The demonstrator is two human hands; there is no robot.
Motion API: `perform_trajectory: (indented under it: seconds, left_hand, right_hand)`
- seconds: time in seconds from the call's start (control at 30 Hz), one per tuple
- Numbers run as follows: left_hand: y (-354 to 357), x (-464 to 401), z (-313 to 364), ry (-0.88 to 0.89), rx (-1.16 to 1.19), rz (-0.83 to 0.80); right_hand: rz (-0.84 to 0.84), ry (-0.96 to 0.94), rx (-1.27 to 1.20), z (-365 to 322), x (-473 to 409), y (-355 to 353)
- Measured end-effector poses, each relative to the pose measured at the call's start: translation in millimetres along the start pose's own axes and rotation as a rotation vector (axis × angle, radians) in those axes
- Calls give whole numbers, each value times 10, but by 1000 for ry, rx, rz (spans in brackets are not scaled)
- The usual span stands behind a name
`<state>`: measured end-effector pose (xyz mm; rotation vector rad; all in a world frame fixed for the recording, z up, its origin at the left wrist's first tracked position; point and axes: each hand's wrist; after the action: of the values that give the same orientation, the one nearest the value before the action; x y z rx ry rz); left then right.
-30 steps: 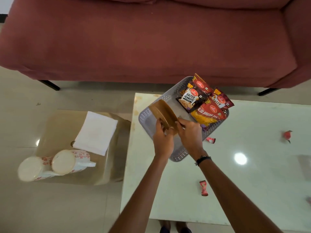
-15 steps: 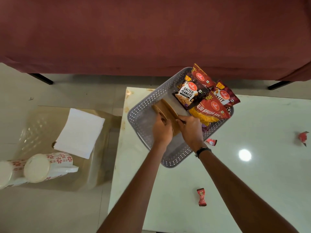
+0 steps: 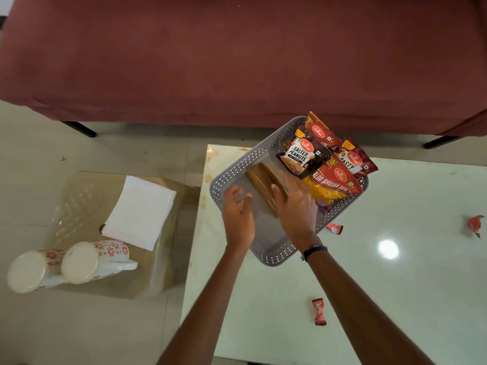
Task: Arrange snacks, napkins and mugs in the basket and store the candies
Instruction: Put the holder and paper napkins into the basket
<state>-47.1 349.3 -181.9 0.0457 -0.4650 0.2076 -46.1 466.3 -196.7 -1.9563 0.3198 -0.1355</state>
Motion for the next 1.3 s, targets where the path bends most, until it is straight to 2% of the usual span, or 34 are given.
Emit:
perform_trajectory:
  seconds: [0.1, 0.17, 0.27, 0.4, 0.53, 0.63, 0.83, 1.0, 1.07, 1.3]
  left_hand:
    - [-492, -74, 22, 133, -91, 149]
    - [-838, -146, 37, 153, -200, 203]
    - [-1287, -280, 27, 169, -313, 277]
    - [-1687, -480, 12, 122, -379, 301]
    - [-1888, -653, -64, 82, -418, 239]
    - [-1983, -713, -130, 93, -438, 225]
    - [-2052, -732, -97, 118, -393, 197]
    - [-2003, -707, 10, 19, -229, 265]
    - [-1983, -689, 37, 0, -172, 285]
    - [-1953, -652, 18, -5, -34, 317]
  right_hand:
    - [46, -99, -82, -487, 4, -27]
    - [-36, -159, -144, -807, -3, 66]
    - [-242, -171, -262, -1190, -6, 340]
    - [-403, 54, -452, -1603, 2, 729]
    - [-521, 311, -566, -1895, -49, 1109]
    - [-600, 391, -559, -2032, -31, 1320]
    - [-527, 322, -507, -2175, 113, 1395]
    - [-433, -22, -416, -2229, 314, 1416]
    - [-411, -72, -418, -2223, 375, 1439]
    - [-478, 136, -468, -2181, 306, 1289]
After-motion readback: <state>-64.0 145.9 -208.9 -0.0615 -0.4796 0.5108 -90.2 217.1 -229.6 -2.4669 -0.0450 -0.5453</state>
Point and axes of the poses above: each hand's wrist, its own x-axis away from the middle knuckle, its own y-axis out of the palm, z = x × y, and after that the axes turned 14 degrees about x, right-handed
